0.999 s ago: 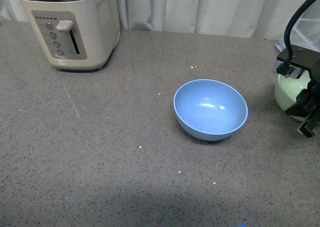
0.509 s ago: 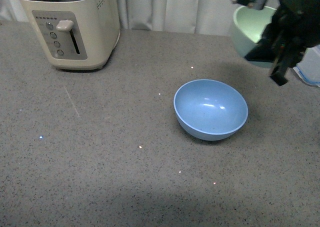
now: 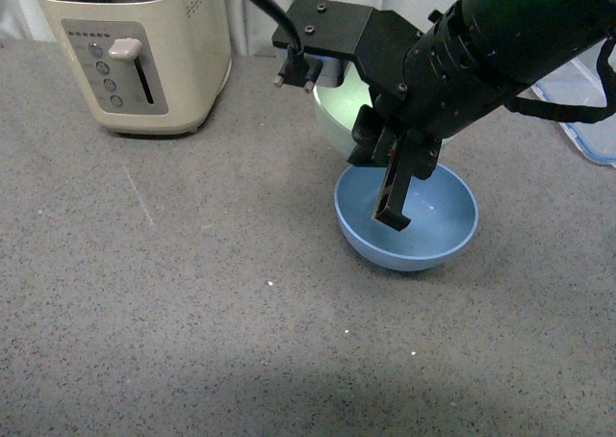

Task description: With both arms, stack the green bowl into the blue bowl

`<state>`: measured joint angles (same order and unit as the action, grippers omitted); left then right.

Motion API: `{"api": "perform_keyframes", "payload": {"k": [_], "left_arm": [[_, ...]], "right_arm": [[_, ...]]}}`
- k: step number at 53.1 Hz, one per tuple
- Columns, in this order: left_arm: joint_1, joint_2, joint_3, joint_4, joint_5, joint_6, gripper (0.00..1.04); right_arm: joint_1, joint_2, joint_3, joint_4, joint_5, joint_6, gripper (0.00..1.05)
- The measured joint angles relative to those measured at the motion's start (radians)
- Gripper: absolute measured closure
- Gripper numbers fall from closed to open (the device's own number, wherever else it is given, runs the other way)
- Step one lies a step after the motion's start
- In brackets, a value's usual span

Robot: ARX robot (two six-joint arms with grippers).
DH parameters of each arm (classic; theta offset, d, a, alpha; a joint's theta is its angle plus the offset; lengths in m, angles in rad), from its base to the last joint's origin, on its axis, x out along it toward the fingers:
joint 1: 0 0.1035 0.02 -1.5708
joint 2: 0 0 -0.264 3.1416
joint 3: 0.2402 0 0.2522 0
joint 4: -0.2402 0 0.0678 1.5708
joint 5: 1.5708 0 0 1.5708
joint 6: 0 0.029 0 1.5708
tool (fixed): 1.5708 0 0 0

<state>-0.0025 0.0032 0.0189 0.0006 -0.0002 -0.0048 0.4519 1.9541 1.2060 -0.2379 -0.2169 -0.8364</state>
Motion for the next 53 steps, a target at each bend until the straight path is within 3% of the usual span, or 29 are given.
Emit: {"api": "perform_keyframes", "payload": {"k": [44,53], "left_arm": [[0.0,0.0,0.0,0.0,0.0,0.0,0.06],[0.0,0.0,0.0,0.0,0.0,0.0,0.06]], "right_arm": [[0.021,-0.021,-0.109,0.012,0.029,0.015,1.03],[0.008,-0.044,-0.109,0.006,-0.031,0.087,0.76]]}}
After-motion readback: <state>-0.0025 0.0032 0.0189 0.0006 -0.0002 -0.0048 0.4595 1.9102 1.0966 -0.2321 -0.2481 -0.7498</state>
